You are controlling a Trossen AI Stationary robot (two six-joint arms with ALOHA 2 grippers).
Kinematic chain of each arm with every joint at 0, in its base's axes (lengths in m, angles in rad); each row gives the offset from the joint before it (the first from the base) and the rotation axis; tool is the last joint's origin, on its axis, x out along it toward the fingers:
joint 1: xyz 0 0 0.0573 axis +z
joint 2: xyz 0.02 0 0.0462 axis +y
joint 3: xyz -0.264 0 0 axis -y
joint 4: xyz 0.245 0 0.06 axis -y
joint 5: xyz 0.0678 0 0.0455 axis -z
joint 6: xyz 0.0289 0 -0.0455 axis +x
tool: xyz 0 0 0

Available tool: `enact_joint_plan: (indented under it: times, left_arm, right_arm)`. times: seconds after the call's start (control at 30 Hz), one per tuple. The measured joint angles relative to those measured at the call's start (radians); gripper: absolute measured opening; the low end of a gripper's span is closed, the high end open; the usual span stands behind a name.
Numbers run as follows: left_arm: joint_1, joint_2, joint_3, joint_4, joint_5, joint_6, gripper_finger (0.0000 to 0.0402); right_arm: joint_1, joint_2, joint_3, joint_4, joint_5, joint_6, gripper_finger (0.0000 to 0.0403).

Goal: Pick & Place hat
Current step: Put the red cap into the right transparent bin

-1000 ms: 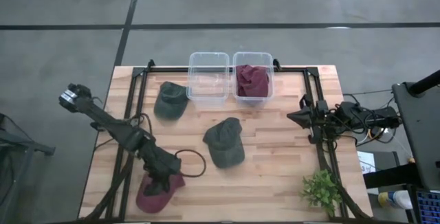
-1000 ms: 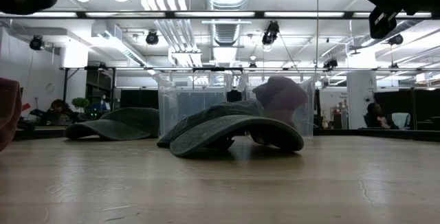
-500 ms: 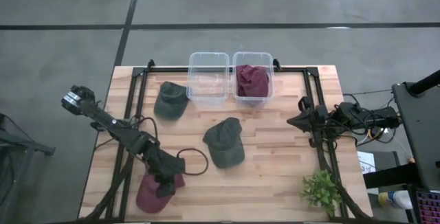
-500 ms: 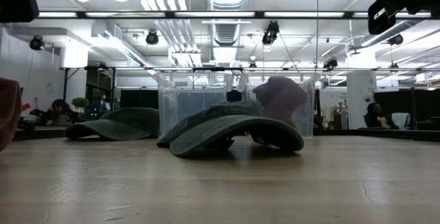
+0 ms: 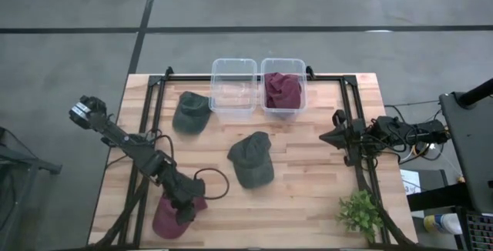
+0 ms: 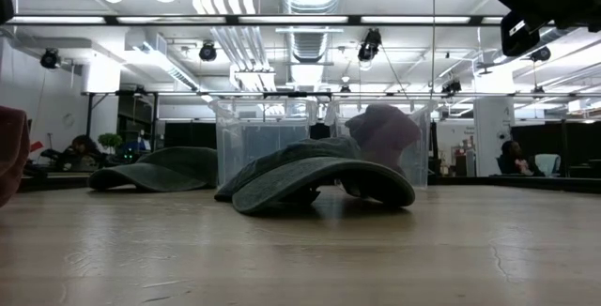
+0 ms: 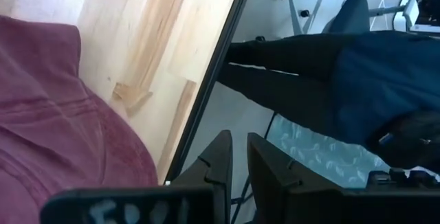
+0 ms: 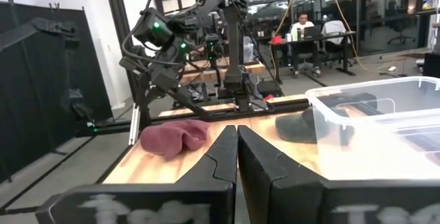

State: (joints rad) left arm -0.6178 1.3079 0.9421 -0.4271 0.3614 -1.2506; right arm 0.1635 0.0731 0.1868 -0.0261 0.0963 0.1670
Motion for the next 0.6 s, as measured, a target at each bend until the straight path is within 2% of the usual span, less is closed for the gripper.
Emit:
enact_joint_plan:
  times: [0.23,0.6]
  left_arm:
    - [-0.002,0.000,0.000,0.001,-0.007,-0.040,0.0039]
    - [-0.001,0.000,0.000,0.001,-0.128,-0.064,0.0039]
  right_arm:
    - [0.000,0.000,0.000,0.000,0.000,-0.014,0.0008]
    - [0.000,0.000,0.000,0.000,0.000,-0.012,0.0008]
